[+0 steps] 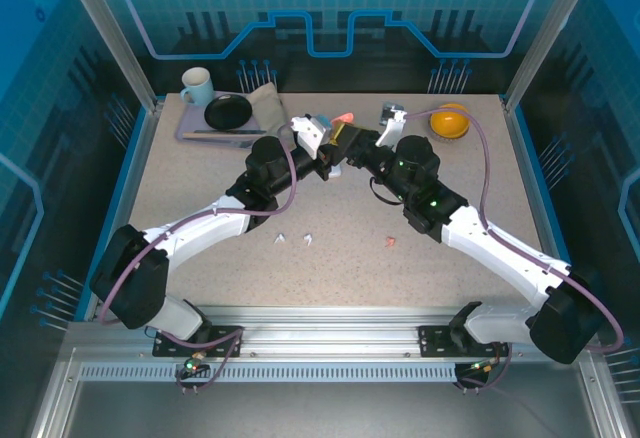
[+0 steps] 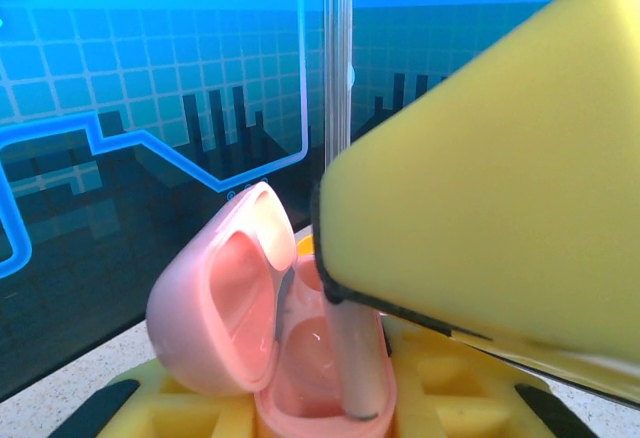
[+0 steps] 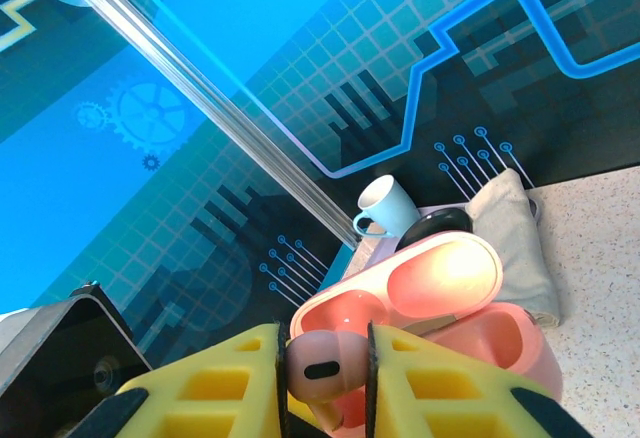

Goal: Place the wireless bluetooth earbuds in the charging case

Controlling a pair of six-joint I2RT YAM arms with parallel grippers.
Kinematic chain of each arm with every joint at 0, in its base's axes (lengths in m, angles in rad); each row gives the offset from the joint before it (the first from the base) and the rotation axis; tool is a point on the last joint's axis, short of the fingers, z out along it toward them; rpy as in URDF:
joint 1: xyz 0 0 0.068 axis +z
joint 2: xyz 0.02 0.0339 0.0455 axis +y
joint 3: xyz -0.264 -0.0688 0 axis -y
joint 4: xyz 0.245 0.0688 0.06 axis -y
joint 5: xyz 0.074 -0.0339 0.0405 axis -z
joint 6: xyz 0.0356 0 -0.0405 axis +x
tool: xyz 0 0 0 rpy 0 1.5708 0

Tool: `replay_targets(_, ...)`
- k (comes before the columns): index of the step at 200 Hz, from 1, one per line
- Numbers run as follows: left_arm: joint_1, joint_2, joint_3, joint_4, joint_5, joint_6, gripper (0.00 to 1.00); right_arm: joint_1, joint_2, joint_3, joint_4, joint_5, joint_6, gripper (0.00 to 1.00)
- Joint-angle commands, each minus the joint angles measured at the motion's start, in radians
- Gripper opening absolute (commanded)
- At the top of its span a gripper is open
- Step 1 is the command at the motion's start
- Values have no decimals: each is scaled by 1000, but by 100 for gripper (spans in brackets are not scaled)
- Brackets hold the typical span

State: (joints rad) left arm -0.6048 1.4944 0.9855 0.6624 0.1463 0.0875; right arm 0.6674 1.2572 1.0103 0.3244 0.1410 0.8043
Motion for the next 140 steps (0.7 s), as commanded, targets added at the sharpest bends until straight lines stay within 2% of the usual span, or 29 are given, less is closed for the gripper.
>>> replay_targets(1, -11, -1, 21, 72, 24, 11, 0, -6, 10, -9, 6, -21, -9, 24)
replay_targets(67, -11, -2, 21, 85, 11, 24, 0, 17, -28, -28, -50, -30, -124, 22)
replay_targets(140, -10, -9, -31, 164, 50, 46, 0, 4, -62, -44, -90, 16, -129, 22)
